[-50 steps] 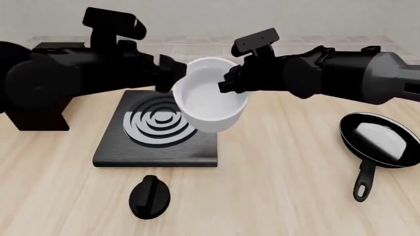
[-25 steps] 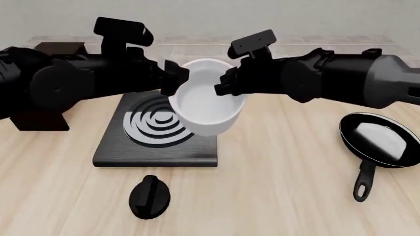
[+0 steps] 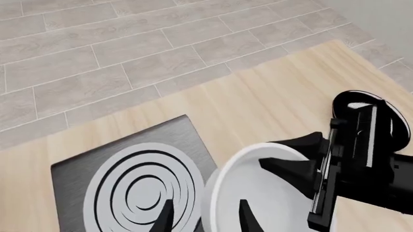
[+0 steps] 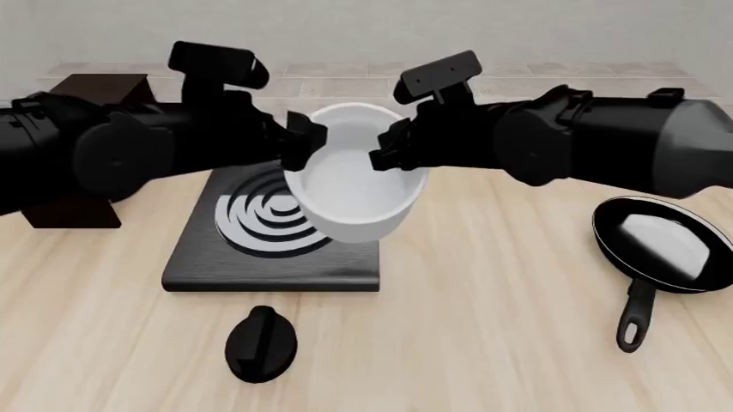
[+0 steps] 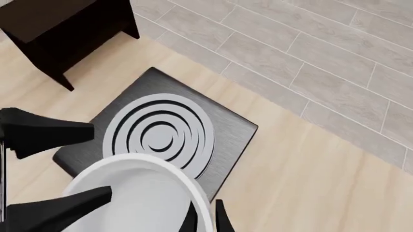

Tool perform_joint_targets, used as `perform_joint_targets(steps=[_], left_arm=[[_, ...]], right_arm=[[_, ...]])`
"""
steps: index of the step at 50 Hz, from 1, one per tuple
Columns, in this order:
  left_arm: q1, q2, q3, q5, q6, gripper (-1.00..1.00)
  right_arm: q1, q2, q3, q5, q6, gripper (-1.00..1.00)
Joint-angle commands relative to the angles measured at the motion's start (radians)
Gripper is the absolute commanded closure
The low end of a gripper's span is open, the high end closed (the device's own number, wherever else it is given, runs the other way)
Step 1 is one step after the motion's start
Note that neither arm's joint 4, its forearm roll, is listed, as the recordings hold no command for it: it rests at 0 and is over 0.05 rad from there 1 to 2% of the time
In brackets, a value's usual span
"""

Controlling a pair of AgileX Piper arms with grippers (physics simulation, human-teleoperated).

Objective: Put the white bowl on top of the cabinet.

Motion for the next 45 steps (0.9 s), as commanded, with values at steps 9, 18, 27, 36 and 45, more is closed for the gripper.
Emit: perform_joint_targets(steps=[9,18,27,36,45], left_arm=[[-0.012,0.033,0.008,-0.025,-0.003,-1.0],[-0.008,0.052,0.009,-0.036,-0.006,-1.0],[0.001,0.072,0.013,-0.044,-0.009,1.0],[0.022,0.042,0.009,-0.03,-0.007,1.0],[0.031,0.018,0.007,-0.019,-0.009,1.0]], right_arm=[[0.02,-0.042,0.016,-0.009,0.018,1.0],[0.028,-0.054,0.025,-0.01,0.023,1.0],[0.026,-0.054,0.03,-0.015,0.023,1.0],[0.021,-0.049,0.027,-0.013,0.02,1.0],[0.018,-0.051,0.017,-0.004,0.016,1.0]])
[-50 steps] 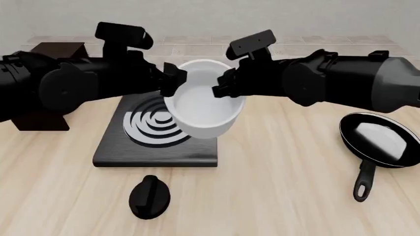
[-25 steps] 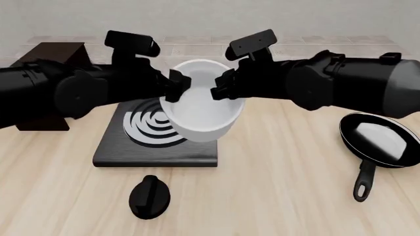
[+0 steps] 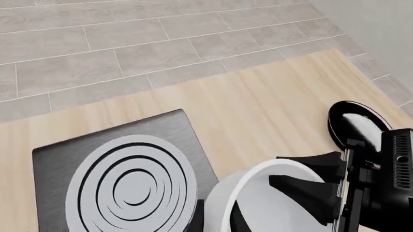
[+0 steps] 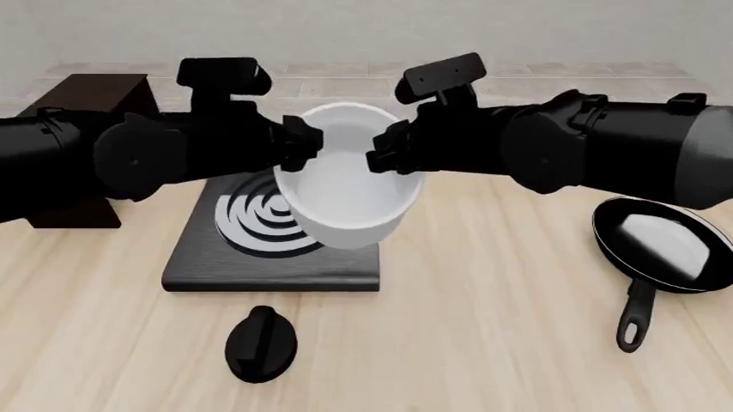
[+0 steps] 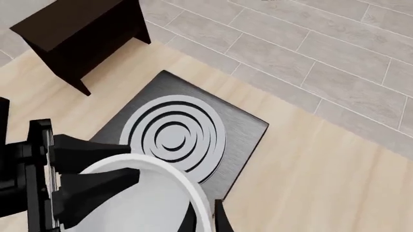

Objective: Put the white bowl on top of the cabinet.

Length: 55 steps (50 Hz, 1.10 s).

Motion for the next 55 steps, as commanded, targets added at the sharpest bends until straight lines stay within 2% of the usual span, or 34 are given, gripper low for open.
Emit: perform_joint_targets(steps=[1,5,6,55], left_arm=[[0.02,-0.027,-0.002,0.016,-0.078,1.0],[0.027,-0.034,0.001,0.016,-0.081,1.0],[0.027,-0.034,0.001,0.016,-0.08,1.0],[0.081,-0.062,0.038,0.0,-0.061,1.0]], right_arm=[[-0.008,-0.008,-0.02,0.006,0.01,1.0],[-0.018,-0.001,-0.028,0.01,-0.001,1.0],[-0.022,-0.002,-0.029,0.009,-0.004,-1.0],[0.012,-0.139,0.003,0.062,-0.012,-1.0]])
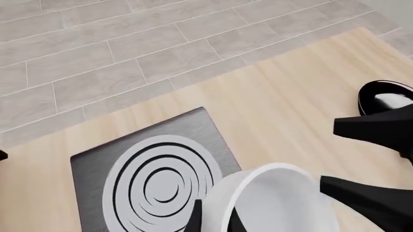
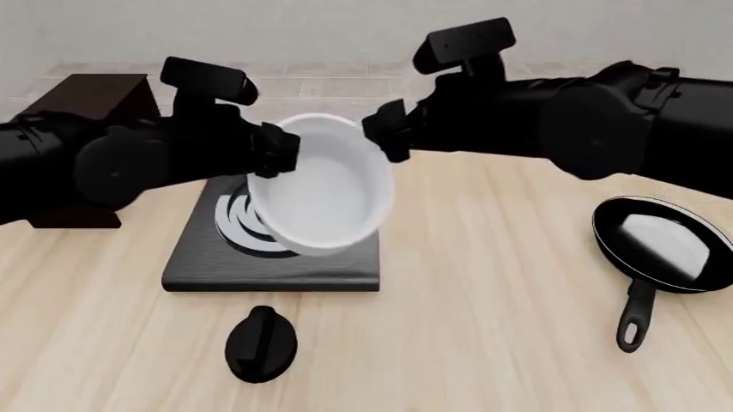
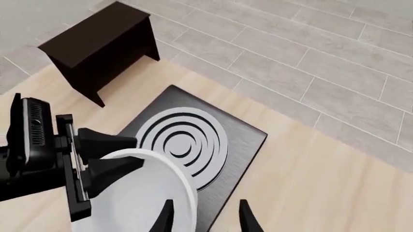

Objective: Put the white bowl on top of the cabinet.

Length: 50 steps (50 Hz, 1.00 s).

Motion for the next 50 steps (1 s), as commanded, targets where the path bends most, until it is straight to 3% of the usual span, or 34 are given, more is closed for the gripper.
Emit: perform_joint_targets(steps=[1,22,50], left_arm=[[0.043,-0.032,0.0,0.002,-0.066,1.0],[0.133,-0.088,-0.003,0.033,-0.055,1.0],[0.263,-0.103,-0.106,0.086,-0.054,1.0]], right_arm=[[0.003,-0.028,0.008,0.009,0.0,-1.0],[-0.002,-0.061,0.027,0.008,-0.005,-1.0],[0.002,-0.13,0.086,-0.03,-0.006,-1.0]])
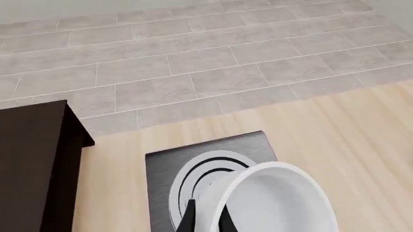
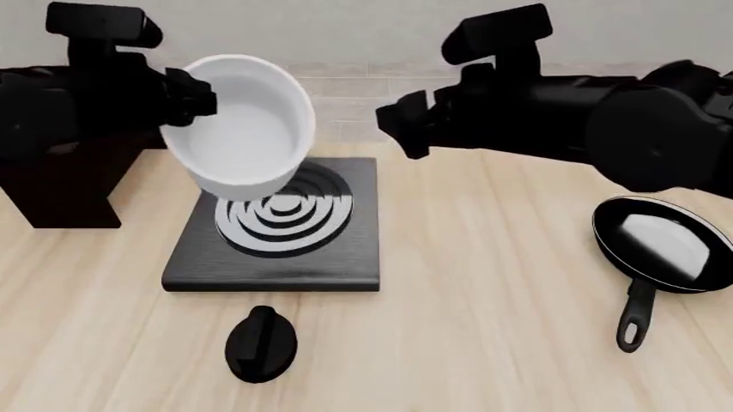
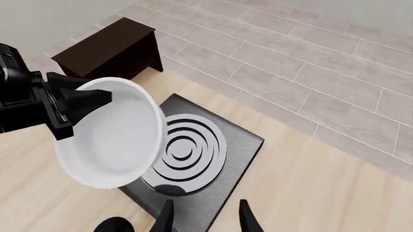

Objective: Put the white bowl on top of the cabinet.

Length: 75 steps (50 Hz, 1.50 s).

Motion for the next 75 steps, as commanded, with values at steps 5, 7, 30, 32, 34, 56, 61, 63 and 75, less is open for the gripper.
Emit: perform_joint_targets(steps=[5,7,30,32,34,56,61,63,75], left_arm=[[0.058,-0.007,-0.069,0.02,0.011,1.0],[0.063,-0.003,-0.079,0.024,0.012,1.0],[0.15,0.047,-0.136,0.009,-0.004,1.0],[0.158,0.051,-0.137,0.005,-0.005,1.0],[0.167,0.058,-0.138,-0.001,-0.006,1.0],[0.219,0.092,-0.155,-0.034,-0.005,1.0],[0.237,0.098,-0.177,-0.025,-0.012,1.0],[0.249,0.096,-0.183,-0.026,-0.007,1.0],[0.287,0.114,-0.202,-0.035,-0.005,1.0]], right_arm=[[-0.002,-0.022,0.036,-0.024,-0.005,-1.0],[-0.001,-0.024,0.042,-0.028,-0.004,-1.0],[0.018,-0.193,0.222,-0.199,-0.04,-1.0],[0.016,-0.196,0.24,-0.218,-0.043,-1.0],[0.012,-0.206,0.26,-0.245,-0.027,-1.0],[0.003,-0.249,0.416,-0.446,-0.061,-1.0],[0.002,-0.242,0.425,-0.461,-0.05,-1.0],[-0.001,-0.238,0.426,-0.464,-0.052,-1.0],[-0.012,-0.22,0.433,-0.482,-0.056,-1.0]])
